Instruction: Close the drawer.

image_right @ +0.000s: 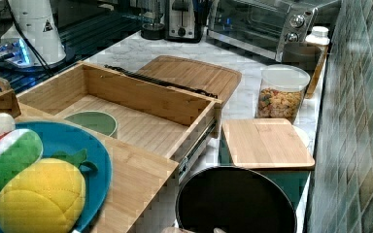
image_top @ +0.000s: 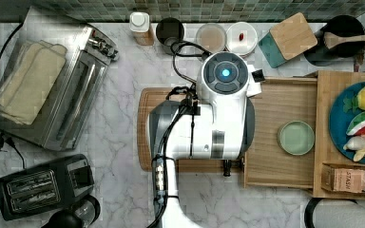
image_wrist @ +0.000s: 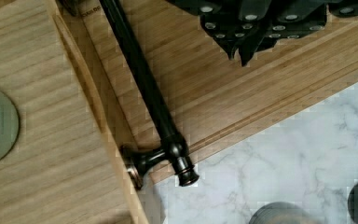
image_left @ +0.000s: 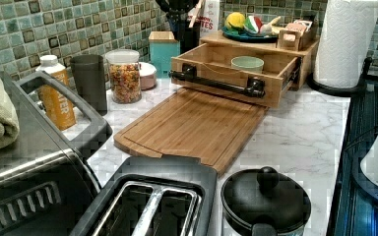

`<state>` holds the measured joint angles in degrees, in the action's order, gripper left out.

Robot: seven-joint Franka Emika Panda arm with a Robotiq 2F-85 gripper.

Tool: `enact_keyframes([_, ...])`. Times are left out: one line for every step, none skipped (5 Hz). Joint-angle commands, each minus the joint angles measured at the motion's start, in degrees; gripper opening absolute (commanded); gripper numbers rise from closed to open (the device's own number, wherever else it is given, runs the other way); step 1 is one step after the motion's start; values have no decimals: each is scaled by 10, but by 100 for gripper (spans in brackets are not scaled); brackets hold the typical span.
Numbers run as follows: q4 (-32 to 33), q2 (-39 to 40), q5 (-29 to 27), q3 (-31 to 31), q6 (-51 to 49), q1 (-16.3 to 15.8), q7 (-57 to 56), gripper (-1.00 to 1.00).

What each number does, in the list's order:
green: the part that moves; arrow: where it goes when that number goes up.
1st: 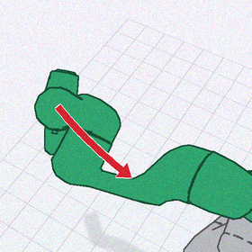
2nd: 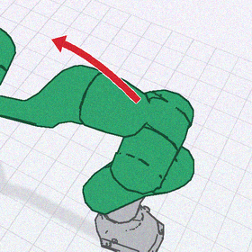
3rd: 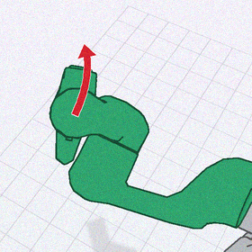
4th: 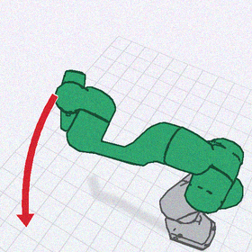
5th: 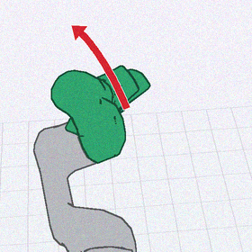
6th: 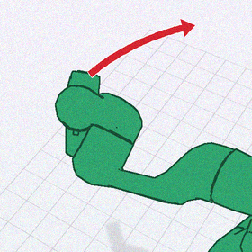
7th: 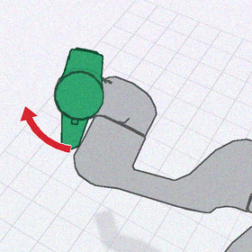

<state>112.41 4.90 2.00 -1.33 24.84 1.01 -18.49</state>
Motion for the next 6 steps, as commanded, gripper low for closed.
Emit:
enact_keyframes([59,10,63,34,61,-49,-108,-100])
enact_keyframes([64,35,72,21,78,-52,-127,-100])
enact_keyframes([87,49,97,20,118,-50,-128,-100])
enact_keyframes([109,58,116,23,146,-50,-109,-100])
enact_keyframes([131,67,154,16,185,-59,-77,-100])
enact_keyframes([133,81,173,13,192,-56,-67,-100])
